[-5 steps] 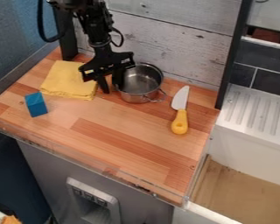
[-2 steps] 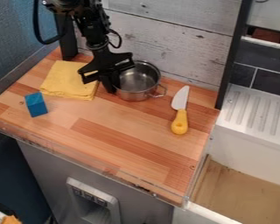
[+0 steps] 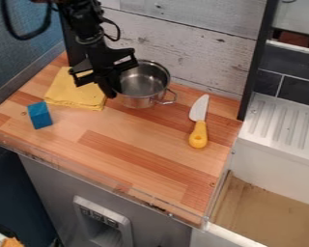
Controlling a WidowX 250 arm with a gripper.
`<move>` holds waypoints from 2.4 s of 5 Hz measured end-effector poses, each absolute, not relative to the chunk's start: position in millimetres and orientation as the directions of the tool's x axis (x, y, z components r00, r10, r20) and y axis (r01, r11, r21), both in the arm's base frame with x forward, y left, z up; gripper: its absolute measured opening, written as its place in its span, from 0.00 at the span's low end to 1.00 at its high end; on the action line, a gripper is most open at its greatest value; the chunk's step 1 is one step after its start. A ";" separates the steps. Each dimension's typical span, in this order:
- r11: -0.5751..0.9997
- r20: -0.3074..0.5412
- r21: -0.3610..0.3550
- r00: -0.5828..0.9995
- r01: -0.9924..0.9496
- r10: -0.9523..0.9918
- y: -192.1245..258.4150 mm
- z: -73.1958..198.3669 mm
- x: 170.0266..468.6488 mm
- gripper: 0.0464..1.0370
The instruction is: Place the silver pot in the lower right corner of the table
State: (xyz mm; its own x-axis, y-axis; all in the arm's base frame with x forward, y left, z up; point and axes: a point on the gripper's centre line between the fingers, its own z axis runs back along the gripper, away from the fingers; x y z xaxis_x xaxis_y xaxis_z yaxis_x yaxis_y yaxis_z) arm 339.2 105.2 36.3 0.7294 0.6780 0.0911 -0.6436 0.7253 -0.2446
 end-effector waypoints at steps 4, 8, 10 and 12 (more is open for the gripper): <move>0.865 0.085 -0.201 0.871 -0.460 0.484 52.9 25.5 246.0 0.03; 0.888 0.080 -0.157 0.891 -0.432 0.447 32.7 -4.3 254.1 0.03; 0.898 0.079 -0.137 0.899 -0.419 0.432 28.1 -14.0 254.4 0.06; 0.902 0.046 -0.130 0.906 -0.413 0.421 25.9 -16.1 252.6 0.52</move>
